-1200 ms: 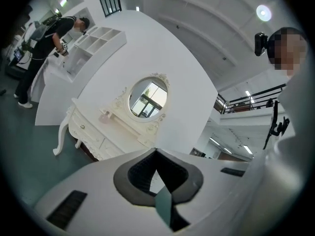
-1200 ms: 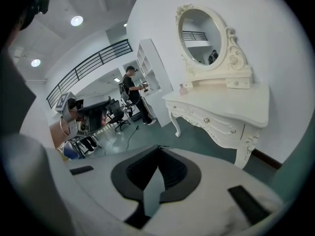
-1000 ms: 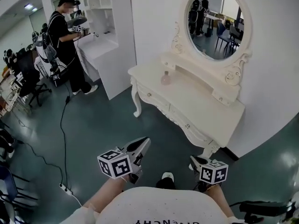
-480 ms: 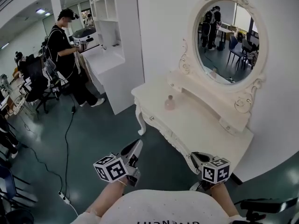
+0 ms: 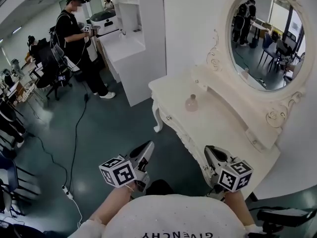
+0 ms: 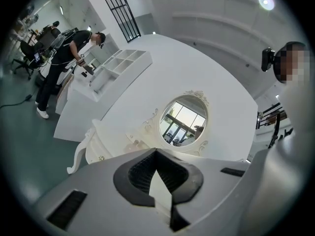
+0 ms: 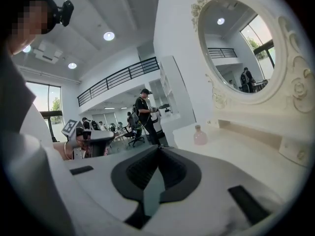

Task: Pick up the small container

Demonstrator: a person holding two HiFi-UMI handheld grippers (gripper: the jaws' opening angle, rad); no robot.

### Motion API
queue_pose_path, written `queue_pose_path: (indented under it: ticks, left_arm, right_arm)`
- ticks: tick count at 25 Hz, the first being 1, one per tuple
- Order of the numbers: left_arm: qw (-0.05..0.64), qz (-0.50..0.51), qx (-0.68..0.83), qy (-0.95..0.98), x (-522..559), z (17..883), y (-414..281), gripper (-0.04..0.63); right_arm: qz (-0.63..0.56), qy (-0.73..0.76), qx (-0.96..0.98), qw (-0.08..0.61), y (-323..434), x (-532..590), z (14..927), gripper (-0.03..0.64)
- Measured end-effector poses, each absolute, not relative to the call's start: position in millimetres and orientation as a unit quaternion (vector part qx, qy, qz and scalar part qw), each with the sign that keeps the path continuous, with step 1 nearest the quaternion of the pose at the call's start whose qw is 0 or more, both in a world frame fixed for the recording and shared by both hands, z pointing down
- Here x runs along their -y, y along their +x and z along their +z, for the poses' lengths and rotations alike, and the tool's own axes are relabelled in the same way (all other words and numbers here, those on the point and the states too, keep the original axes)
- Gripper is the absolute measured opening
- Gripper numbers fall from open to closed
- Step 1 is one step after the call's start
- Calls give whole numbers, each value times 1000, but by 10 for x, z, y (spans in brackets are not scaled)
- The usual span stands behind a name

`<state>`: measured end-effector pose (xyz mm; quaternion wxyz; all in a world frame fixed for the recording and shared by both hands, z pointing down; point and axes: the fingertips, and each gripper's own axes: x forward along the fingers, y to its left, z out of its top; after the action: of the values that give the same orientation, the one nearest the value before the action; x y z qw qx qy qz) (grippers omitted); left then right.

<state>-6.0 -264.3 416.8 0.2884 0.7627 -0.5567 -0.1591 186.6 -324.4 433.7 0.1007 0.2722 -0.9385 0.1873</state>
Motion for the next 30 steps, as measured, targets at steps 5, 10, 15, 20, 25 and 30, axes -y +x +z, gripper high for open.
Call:
queue_pose_path:
  ticks: [5,10,15,20,25,30]
  left_arm:
    - [310,-148,547,764,2861,4343,-164,0]
    - [323,-174,553,748,3498,4550,-479,2]
    - [309,-193,499,786,4441,4224,-547,0]
    - [279,-191,477,811,5218,3941,-763,1]
    - [296,-182,448,824,5701,3890,-977,1]
    - [310,-158,408,844,6048,3947,-1127,0]
  right_arm:
    - [219,293,922,126,1796,3566,4590,5]
    - [228,322,911,120,1688,4018,4667,5]
    - [249,372,888,104,1620,4600,4650,5]
    - [272,401,872,64,1344,5254,4468,5]
    - [275,429,858,67,1166,5666,4461,6]
    - [296,455,839,45,996,6031,4547,6]
